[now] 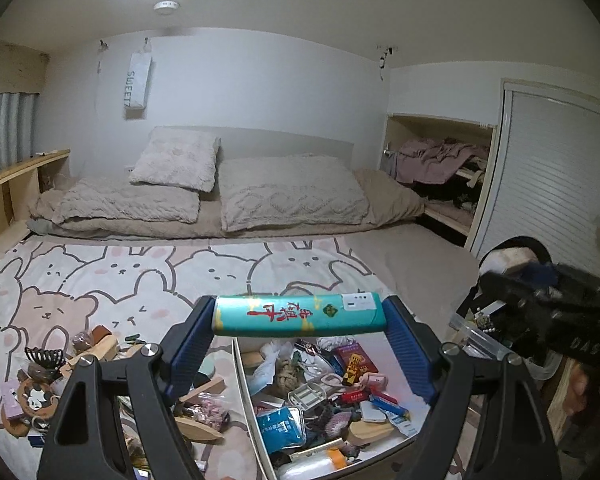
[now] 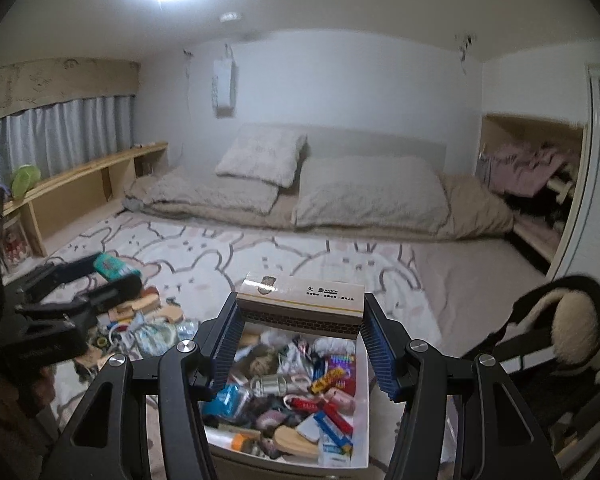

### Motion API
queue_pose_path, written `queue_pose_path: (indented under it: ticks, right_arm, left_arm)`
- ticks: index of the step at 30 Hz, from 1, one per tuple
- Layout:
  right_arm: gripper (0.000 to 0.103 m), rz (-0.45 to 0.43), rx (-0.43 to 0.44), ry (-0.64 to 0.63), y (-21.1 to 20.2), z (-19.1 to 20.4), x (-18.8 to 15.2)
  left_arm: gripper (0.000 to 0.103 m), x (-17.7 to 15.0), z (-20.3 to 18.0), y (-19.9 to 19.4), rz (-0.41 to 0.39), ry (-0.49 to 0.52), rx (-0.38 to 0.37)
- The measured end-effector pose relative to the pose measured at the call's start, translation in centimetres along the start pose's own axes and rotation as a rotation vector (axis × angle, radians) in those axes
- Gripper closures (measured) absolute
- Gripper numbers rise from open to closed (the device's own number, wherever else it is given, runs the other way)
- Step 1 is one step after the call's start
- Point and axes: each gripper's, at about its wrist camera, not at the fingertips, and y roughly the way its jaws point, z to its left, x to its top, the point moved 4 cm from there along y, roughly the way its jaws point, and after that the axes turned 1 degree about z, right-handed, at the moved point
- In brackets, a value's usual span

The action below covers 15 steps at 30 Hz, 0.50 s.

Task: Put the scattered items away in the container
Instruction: 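Lower the white box into the cardboard box and open the right gripper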

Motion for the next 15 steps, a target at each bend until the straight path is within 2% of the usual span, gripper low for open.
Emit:
queue_pose_path:
  ticks: [6, 15]
  right_arm:
    - [0.045, 0.125, 0.033, 0.024, 4.7, -1.4, -3.4]
    - [0.045, 0.24, 0.068, 0.015, 8.6, -1.7, -7.2]
  left_arm:
    - [0.02, -1.4, -0.3, 2.6, 0.048, 0.007, 0.015]
    - [0.02, -2.9, -0.7, 5.5, 0.108, 0.013, 0.03]
